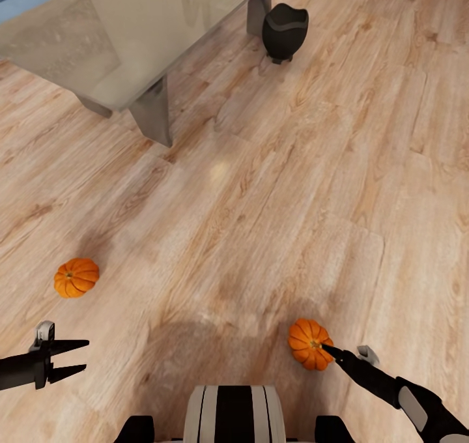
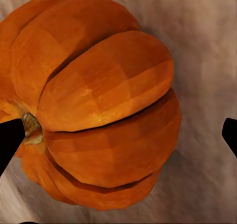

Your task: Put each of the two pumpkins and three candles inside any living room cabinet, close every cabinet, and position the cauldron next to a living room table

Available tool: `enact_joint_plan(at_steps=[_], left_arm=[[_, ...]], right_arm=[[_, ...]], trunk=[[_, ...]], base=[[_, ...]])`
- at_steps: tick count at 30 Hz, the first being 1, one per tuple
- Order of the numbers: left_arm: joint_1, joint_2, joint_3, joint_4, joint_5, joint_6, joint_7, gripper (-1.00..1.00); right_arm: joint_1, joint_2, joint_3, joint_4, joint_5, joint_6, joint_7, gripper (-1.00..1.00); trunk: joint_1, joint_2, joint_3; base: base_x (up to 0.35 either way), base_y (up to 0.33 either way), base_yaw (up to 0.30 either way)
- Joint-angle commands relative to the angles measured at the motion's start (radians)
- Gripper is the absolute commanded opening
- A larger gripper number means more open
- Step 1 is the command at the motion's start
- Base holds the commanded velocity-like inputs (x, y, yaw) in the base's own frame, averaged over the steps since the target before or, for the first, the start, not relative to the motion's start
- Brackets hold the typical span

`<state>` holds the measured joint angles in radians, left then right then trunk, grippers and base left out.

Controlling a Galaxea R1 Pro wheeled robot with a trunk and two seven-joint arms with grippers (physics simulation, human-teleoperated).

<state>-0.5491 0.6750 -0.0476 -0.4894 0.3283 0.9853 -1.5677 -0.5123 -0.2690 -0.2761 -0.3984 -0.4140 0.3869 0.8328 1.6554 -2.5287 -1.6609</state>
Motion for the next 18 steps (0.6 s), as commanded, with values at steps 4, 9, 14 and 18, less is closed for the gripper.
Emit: enact_joint_plan(at_steps=[4,9,14,18], left_arm=[[0.0,0.0,0.0,0.0,0.0,0.0,0.0,1.0],[0.0,0.0,0.0,0.0,0.0,0.001,0.0,1.0],[0.0,0.0,-0.001,0.0,0.0,0.001,0.0,1.0],[0.0,-0.001,-0.001,0.0,0.0,0.001,0.0,1.0]], right_arm=[[0.0,0.0,0.0,0.0,0.0,0.001,0.0,1.0],[0.0,0.001,0.0,0.0,-0.001,0.001,0.0,1.0],[0.0,0.002,0.0,0.0,0.0,0.001,0.0,1.0],[0.0,0.002,0.0,0.0,0.0,0.0,-0.001,1.0]], trunk=[[0.0,0.0,0.0],[0.0,0.0,0.0],[0.0,0.0,0.0],[0.0,0.0,0.0]], base=[[0.086,0.053,0.0],[0.015,0.008,0.0],[0.043,0.019,0.0],[0.007,0.003,0.0]])
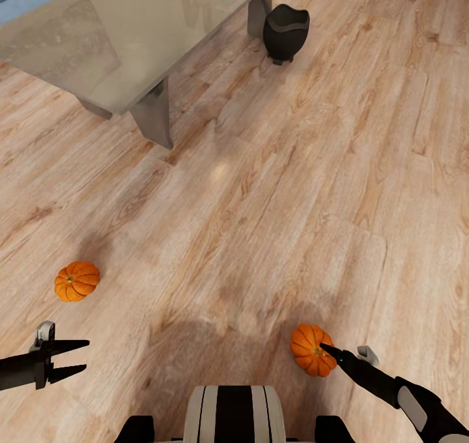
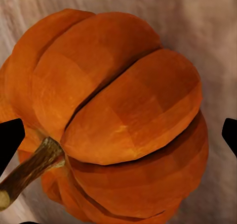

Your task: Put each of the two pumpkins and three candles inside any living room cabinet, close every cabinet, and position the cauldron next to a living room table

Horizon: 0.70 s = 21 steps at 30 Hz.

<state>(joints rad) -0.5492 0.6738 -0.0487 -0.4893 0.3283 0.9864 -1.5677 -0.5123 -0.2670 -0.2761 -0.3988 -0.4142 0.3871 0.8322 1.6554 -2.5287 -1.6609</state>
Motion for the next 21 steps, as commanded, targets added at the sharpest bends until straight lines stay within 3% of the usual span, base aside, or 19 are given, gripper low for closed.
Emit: enact_joint_plan(at_steps=[1,12,21], left_arm=[[0.0,0.0,0.0,0.0,0.0,0.0,0.0,1.0],[0.0,0.0,0.0,0.0,0.0,0.0,0.0,1.0],[0.0,0.0,0.001,0.0,0.0,0.0,0.0,1.0]], right_arm=[[0.0,0.0,0.0,0.0,0.0,0.0,0.0,1.0],[0.0,0.0,0.0,0.0,0.0,0.0,-0.005,1.0],[0.0,0.0,0.0,0.0,0.0,0.0,-0.007,1.0]], trunk=[[0.0,0.0,0.0],[0.0,0.0,0.0],[0.003,-0.001,-0.023]], base=[[0.002,0.001,0.0],[0.0,0.0,0.0],[0.0,0.0,0.0]])
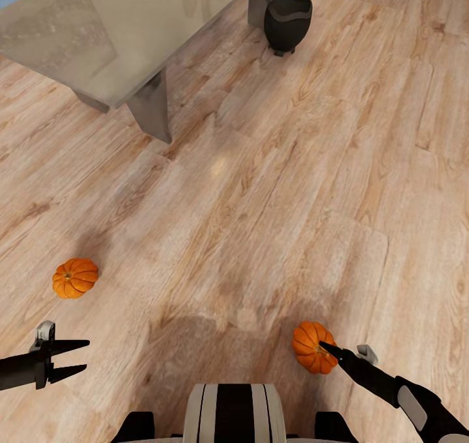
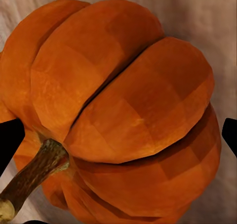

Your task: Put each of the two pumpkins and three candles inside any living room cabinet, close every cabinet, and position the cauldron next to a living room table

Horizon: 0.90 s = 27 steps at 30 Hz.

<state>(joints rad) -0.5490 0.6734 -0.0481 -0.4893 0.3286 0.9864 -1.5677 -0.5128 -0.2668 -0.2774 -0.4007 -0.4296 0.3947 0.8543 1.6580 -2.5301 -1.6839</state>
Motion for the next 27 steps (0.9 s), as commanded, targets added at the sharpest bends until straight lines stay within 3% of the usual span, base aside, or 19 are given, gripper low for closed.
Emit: enact_joint_plan(at_steps=[1,9,10,27], left_arm=[[0.0,0.0,0.0,0.0,0.0,0.0,0.0,1.0],[0.0,0.0,-0.001,0.0,0.0,0.0,0.0,1.0],[0.0,0.0,-0.001,0.0,0.0,0.0,0.0,1.0],[0.0,0.0,-0.001,0.0,0.0,0.0,0.0,1.0]], right_arm=[[0.0,0.0,0.001,0.002,0.015,-0.008,-0.029,1.0],[0.0,0.0,0.001,0.002,0.015,-0.007,-0.03,1.0],[0.0,0.0,0.001,0.002,0.015,-0.007,-0.03,-1.0],[0.0,0.0,0.001,0.002,0.015,-0.007,-0.031,-1.0]], trunk=[[0.0,0.0,0.0],[0.0,0.0,0.0],[0.0,0.0,0.0],[0.0,0.0,0.0]], base=[[0.0,0.0,0.0],[0.0,0.0,0.0],[0.0,0.0,0.0],[0.0,0.0,0.0]])
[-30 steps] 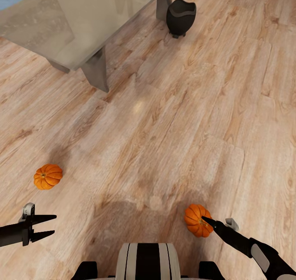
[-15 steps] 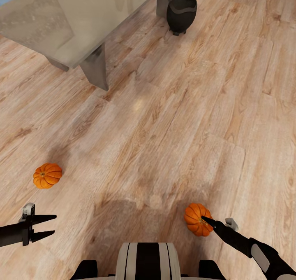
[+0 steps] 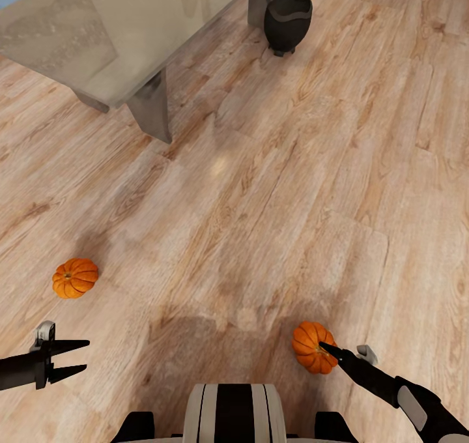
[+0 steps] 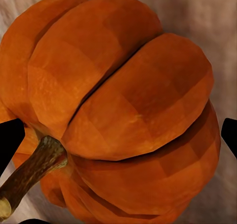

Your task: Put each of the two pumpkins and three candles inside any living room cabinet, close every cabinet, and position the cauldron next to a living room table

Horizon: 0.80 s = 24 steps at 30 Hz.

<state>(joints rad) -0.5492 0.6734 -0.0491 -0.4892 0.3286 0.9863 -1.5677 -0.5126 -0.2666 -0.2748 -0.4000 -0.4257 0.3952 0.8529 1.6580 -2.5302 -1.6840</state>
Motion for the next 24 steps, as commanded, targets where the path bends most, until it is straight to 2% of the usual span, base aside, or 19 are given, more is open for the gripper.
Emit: enact_joint_plan(at_steps=[1,6,9,15,24], left_arm=[[0.0,0.0,0.0,0.0,0.0,0.0,0.0,1.0],[0.0,0.0,0.0,0.0,0.0,0.0,0.0,1.0],[0.0,0.0,0.0,0.0,0.001,0.0,0.0,1.0],[0.0,0.0,0.0,0.0,0.0,0.0,0.0,1.0],[0.0,0.0,0.0,0.0,0.0,0.0,0.0,1.0]], right_arm=[[0.0,0.0,-0.001,0.001,0.012,-0.007,-0.029,-1.0],[0.0,0.0,-0.001,0.001,0.012,-0.006,-0.029,-1.0],[0.0,0.0,-0.001,0.001,0.012,-0.006,-0.029,-1.0],[0.0,0.0,-0.001,0.001,0.012,-0.006,-0.029,-1.0],[0.0,0.0,-0.001,-0.016,0.009,0.002,-0.032,-1.0]], trunk=[[0.0,0.0,0.0],[0.0,0.0,0.0],[-0.001,0.001,0.012],[-0.001,0.001,0.012],[-0.005,0.003,0.046]], base=[[0.0,0.0,0.0],[0.0,0.0,0.0],[0.0,0.0,0.0],[0.0,0.0,0.0],[0.0,0.0,0.0]])
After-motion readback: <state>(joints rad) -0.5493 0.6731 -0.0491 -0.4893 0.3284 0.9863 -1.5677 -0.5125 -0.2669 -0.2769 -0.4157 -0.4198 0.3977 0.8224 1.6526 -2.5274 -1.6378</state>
